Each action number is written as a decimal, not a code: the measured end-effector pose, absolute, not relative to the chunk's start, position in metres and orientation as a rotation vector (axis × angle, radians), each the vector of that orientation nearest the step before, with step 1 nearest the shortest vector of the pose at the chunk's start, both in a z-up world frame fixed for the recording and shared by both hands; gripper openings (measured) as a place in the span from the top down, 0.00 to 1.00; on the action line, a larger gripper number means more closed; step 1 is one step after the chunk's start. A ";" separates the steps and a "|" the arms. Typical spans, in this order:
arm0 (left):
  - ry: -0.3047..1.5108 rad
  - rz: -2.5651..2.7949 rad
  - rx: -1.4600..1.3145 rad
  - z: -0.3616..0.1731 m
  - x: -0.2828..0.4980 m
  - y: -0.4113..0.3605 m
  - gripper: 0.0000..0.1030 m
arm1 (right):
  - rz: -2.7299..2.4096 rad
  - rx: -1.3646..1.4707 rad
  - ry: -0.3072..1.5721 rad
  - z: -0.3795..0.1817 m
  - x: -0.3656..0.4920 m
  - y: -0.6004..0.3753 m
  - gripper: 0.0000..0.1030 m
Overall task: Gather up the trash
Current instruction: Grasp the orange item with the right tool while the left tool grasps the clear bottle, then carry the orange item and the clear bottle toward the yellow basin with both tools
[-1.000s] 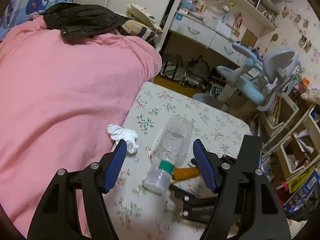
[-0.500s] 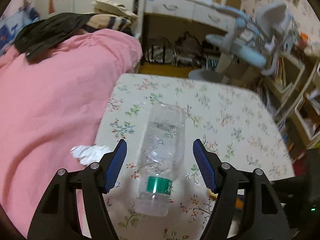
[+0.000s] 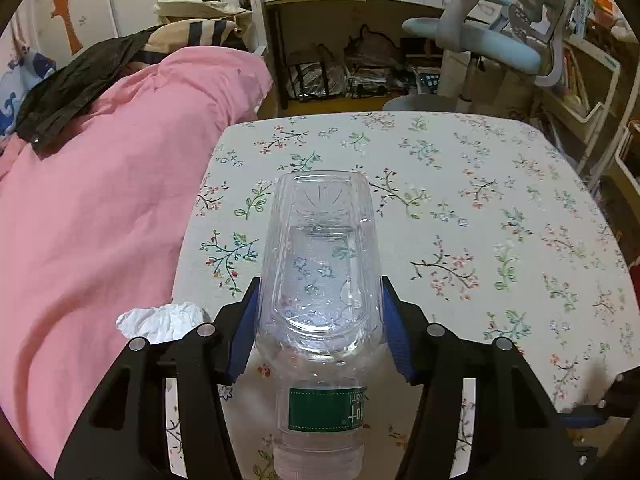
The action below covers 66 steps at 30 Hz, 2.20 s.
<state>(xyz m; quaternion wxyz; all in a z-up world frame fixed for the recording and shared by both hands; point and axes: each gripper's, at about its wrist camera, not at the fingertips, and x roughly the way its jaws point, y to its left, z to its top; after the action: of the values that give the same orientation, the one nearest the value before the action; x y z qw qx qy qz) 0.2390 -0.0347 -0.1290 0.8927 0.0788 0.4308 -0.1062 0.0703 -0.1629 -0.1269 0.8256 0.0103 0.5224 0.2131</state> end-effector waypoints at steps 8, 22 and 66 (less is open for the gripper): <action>0.838 -0.281 0.001 -0.094 0.212 -0.014 0.48 | 0.437 0.253 1.041 -0.112 0.072 -0.191 0.79; 0.818 -0.318 -0.037 -0.081 0.163 -0.005 0.48 | 0.370 0.340 0.965 -0.098 0.061 -0.209 0.79; 0.789 -0.238 -0.200 -0.066 -0.006 0.068 0.48 | 0.542 0.345 0.963 -0.108 -0.076 -0.145 0.79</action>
<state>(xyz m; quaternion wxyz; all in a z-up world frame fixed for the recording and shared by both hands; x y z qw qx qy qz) -0.0061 0.0677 -0.0657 0.9116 -0.0968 0.3826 -0.1154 -0.0764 -0.1449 -0.1077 0.8371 0.1630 0.4552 0.2561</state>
